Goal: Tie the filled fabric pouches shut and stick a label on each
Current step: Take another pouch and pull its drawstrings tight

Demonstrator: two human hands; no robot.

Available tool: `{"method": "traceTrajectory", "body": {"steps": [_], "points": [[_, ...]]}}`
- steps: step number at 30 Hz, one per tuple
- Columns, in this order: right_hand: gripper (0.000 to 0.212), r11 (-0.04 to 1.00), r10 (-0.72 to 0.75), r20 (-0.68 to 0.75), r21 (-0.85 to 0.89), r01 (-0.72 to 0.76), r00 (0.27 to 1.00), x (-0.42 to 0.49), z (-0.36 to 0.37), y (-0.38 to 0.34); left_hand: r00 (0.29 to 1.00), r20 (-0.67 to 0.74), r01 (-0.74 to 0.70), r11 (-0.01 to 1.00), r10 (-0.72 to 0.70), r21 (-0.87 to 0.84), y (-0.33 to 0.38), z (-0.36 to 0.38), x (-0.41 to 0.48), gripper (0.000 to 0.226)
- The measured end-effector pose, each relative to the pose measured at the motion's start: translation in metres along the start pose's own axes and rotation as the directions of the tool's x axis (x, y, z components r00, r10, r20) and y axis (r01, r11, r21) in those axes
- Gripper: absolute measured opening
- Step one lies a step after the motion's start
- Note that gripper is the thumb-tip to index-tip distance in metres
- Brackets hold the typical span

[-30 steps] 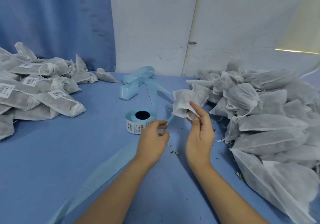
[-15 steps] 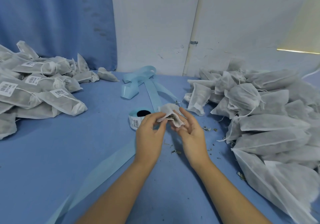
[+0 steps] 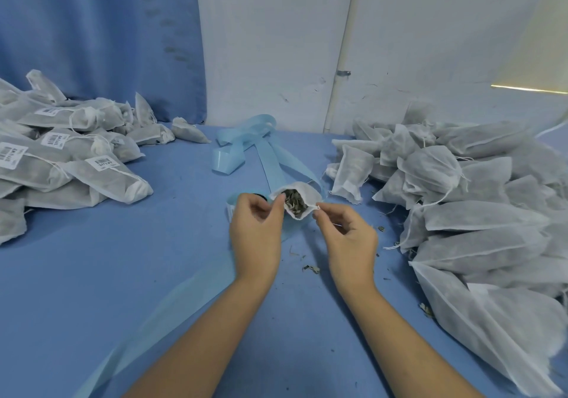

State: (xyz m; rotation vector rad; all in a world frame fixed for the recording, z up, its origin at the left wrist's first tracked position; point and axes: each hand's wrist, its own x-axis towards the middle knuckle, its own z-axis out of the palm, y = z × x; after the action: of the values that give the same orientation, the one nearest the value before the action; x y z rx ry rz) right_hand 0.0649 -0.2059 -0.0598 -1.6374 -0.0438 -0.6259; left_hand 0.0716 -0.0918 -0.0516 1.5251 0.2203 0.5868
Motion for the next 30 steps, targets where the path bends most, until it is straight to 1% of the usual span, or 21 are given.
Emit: {"method": "traceTrajectory", "body": {"steps": [2,3,4,6,8,9,10,11,12,14,15,17,19,20,23,26,30], "points": [[0.018,0.999,0.013,0.002,0.033,-0.013,1.0,-0.001,0.001,-0.001,0.991,0.131,0.033,0.999,-0.036,0.027,0.0,0.0,-0.004,0.043],[0.018,0.999,0.015,0.006,0.048,-0.015,1.0,-0.001,0.002,-0.002,0.978,0.2,0.056,0.998,-0.058,0.02,0.002,0.001,-0.007,0.049],[0.019,0.998,0.015,0.009,0.057,-0.016,1.0,-0.002,0.002,-0.002,0.966,0.249,0.064,0.998,-0.067,0.018,0.003,0.001,-0.01,0.049],[0.019,0.998,0.014,0.021,0.066,-0.015,1.0,-0.003,0.003,-0.002,0.955,0.292,0.031,0.998,-0.044,0.05,0.004,0.003,-0.013,0.038],[0.017,0.998,0.011,0.044,0.067,-0.014,0.999,-0.003,0.004,-0.001,0.956,0.29,0.018,0.997,-0.04,0.077,0.005,0.005,-0.013,0.028],[0.016,0.998,0.006,0.057,0.063,-0.009,0.998,-0.004,0.004,-0.001,0.957,0.284,0.034,0.997,-0.053,0.072,0.006,0.005,-0.013,0.025],[0.016,0.998,-0.006,0.066,0.056,0.002,0.998,-0.004,0.005,-0.001,0.958,0.275,0.067,0.996,-0.08,0.056,0.007,0.006,-0.013,0.023],[0.017,0.999,-0.026,0.069,0.044,0.023,0.997,-0.004,0.005,-0.001,0.954,0.268,0.129,0.991,-0.131,0.026,0.008,0.007,-0.013,0.022],[0.017,0.998,-0.05,0.068,0.028,0.048,0.996,-0.004,0.006,-0.001,0.94,0.268,0.224,0.974,-0.209,-0.026,0.008,0.008,-0.012,0.021],[0.02,0.996,-0.086,0.065,-0.015,0.087,0.994,-0.004,0.005,0.0,0.874,0.319,0.434,0.885,-0.368,-0.168,0.01,0.009,-0.012,0.015],[0.019,0.994,-0.098,0.069,-0.035,0.1,0.993,-0.004,0.005,0.001,0.842,0.351,0.5,0.838,-0.41,-0.219,0.012,0.009,-0.011,0.012],[0.014,0.991,-0.11,0.083,-0.067,0.116,0.99,-0.004,0.005,0.001,0.806,0.399,0.555,0.793,-0.438,-0.252,0.012,0.009,-0.009,0.016],[0.011,0.99,-0.106,0.099,-0.079,0.114,0.989,-0.005,0.005,0.001,0.794,0.415,0.565,0.79,-0.443,-0.238,0.013,0.009,-0.008,0.023],[0.01,0.991,-0.101,0.103,-0.079,0.11,0.989,-0.005,0.005,0.001,0.796,0.413,0.562,0.795,-0.443,-0.23,0.013,0.009,-0.007,0.023],[0.01,0.993,-0.079,0.105,-0.079,0.087,0.991,-0.005,0.005,0.0,0.809,0.405,0.534,0.82,-0.426,-0.205,0.014,0.009,-0.006,0.013],[0.012,0.996,-0.059,0.121,-0.064,0.067,0.991,-0.006,0.005,-0.002,0.84,0.382,0.475,0.862,-0.385,-0.178,0.012,0.007,-0.003,0.008],[0.009,0.997,-0.027,0.176,-0.068,0.039,0.984,-0.007,0.005,-0.003,0.862,0.328,0.472,0.848,-0.387,-0.24,0.014,0.006,0.001,0.006]]}}
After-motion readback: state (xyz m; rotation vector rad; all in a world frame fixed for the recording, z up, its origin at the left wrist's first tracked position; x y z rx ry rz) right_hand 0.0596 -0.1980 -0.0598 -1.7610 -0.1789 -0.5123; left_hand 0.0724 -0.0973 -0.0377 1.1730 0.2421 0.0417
